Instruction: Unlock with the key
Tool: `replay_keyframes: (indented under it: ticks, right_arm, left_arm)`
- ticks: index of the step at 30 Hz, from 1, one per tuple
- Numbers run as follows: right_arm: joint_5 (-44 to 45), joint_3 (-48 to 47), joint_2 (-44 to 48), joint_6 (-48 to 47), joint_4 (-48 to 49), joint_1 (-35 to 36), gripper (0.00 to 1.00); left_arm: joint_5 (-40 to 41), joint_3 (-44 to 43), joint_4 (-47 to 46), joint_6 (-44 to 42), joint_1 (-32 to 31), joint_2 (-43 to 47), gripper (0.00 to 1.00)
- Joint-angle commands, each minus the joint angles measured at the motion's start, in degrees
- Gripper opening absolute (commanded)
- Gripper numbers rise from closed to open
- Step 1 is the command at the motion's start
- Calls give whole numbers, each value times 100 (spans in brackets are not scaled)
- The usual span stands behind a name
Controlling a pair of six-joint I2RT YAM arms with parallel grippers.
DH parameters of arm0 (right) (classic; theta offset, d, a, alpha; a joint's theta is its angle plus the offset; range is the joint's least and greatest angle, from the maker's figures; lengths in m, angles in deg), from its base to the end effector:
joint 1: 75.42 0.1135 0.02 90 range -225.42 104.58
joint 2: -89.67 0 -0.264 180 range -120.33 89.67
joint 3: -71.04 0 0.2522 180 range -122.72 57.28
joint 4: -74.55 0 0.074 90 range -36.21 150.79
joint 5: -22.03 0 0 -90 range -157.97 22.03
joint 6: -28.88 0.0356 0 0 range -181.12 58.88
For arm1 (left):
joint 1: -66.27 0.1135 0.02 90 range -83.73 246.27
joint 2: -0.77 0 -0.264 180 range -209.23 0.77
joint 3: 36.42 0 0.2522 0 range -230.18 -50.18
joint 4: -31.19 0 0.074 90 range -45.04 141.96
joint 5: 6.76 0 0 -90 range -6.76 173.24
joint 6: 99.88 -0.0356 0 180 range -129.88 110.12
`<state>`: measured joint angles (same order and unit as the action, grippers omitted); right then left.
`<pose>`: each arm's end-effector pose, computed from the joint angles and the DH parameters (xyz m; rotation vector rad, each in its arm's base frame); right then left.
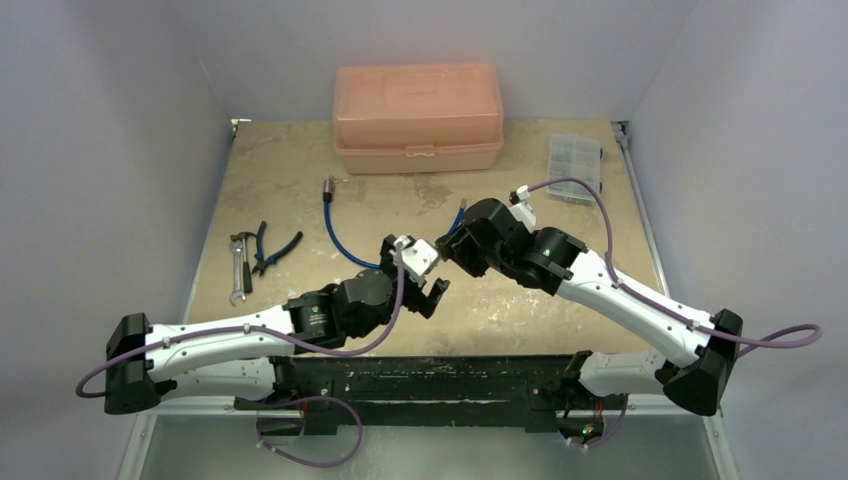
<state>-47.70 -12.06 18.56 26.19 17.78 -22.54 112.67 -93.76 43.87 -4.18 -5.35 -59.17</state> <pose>0.1652 0.1978 0.3400 0.8937 2.2719 0.8052 0.0926 -0.2232 0.3029 0.6741 1.7006 -0.4876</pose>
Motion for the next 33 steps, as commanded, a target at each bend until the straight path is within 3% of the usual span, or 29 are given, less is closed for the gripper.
replay_keyframes:
  ticks: [1,12,17,23,33]
  right_arm:
    - [235,148,258,-189,393,20,0]
    - [388,618,618,-350,847,20,0]
    - [361,676,696,-438,986,20,0]
    - [285,936,959,-529,1375,20,0]
    - [264,983,1142,-547,1591,21,0]
  left_arm:
    - [-241,379,-244,915,-19,635,80]
    - [-444,1583,-1826,1755,20,1823,78]
    - [-715,1626,-2139,2041,272,1644,83]
    - [-1838,1674,-2650,2641,1231,1263,85]
    - [-2012,1595,-3472,2585,1298,660,77]
